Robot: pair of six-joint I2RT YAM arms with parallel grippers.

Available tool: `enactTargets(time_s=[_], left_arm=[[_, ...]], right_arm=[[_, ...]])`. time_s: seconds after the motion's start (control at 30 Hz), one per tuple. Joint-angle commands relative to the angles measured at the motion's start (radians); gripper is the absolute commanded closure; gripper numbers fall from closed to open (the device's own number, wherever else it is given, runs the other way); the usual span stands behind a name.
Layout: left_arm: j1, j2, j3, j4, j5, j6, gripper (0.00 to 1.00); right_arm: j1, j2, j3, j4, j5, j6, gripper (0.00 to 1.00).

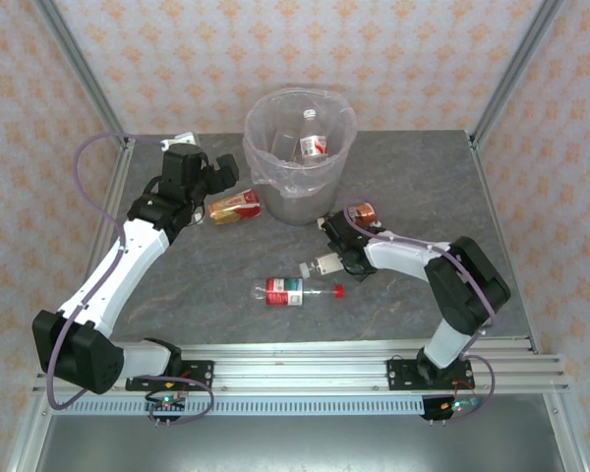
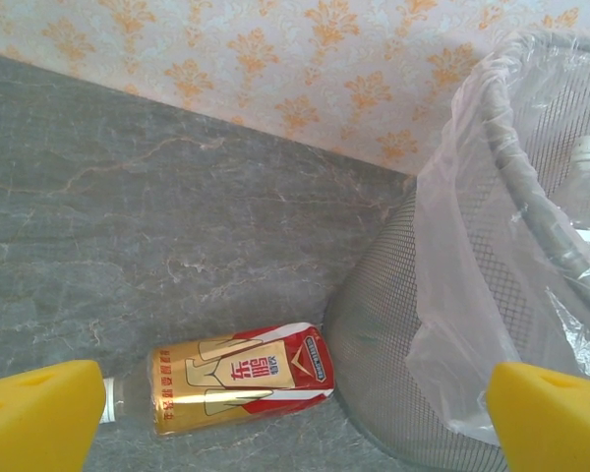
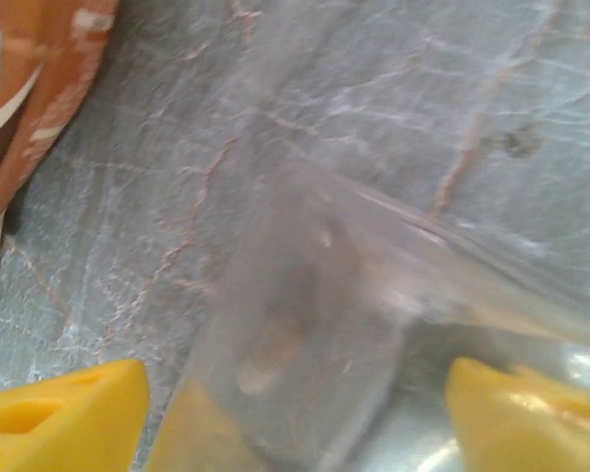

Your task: Put the plastic bottles in the bin

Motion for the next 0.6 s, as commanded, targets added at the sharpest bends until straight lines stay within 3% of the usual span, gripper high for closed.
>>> enactTargets(time_s=[0.0,0.27,0.57], left_arm=[[0.011,0.014,0.003,-0.007,0.008,-0.019,0.0],[0.01,0.017,0.008,-0.012,0.011,-0.023,0.0],[0.01,0.021,0.009,-0.011,0.014,-0.028,0.0]], right_arm=[[-0.028,-0.058,-0.076,0.04,0.052,0.062,0.23],[-0.088,-0.153,-0.195,0.125,0.056,0.083,0.36],[-0.132,-0.286,-0.328,0.228,0.117,0.119,0.44]])
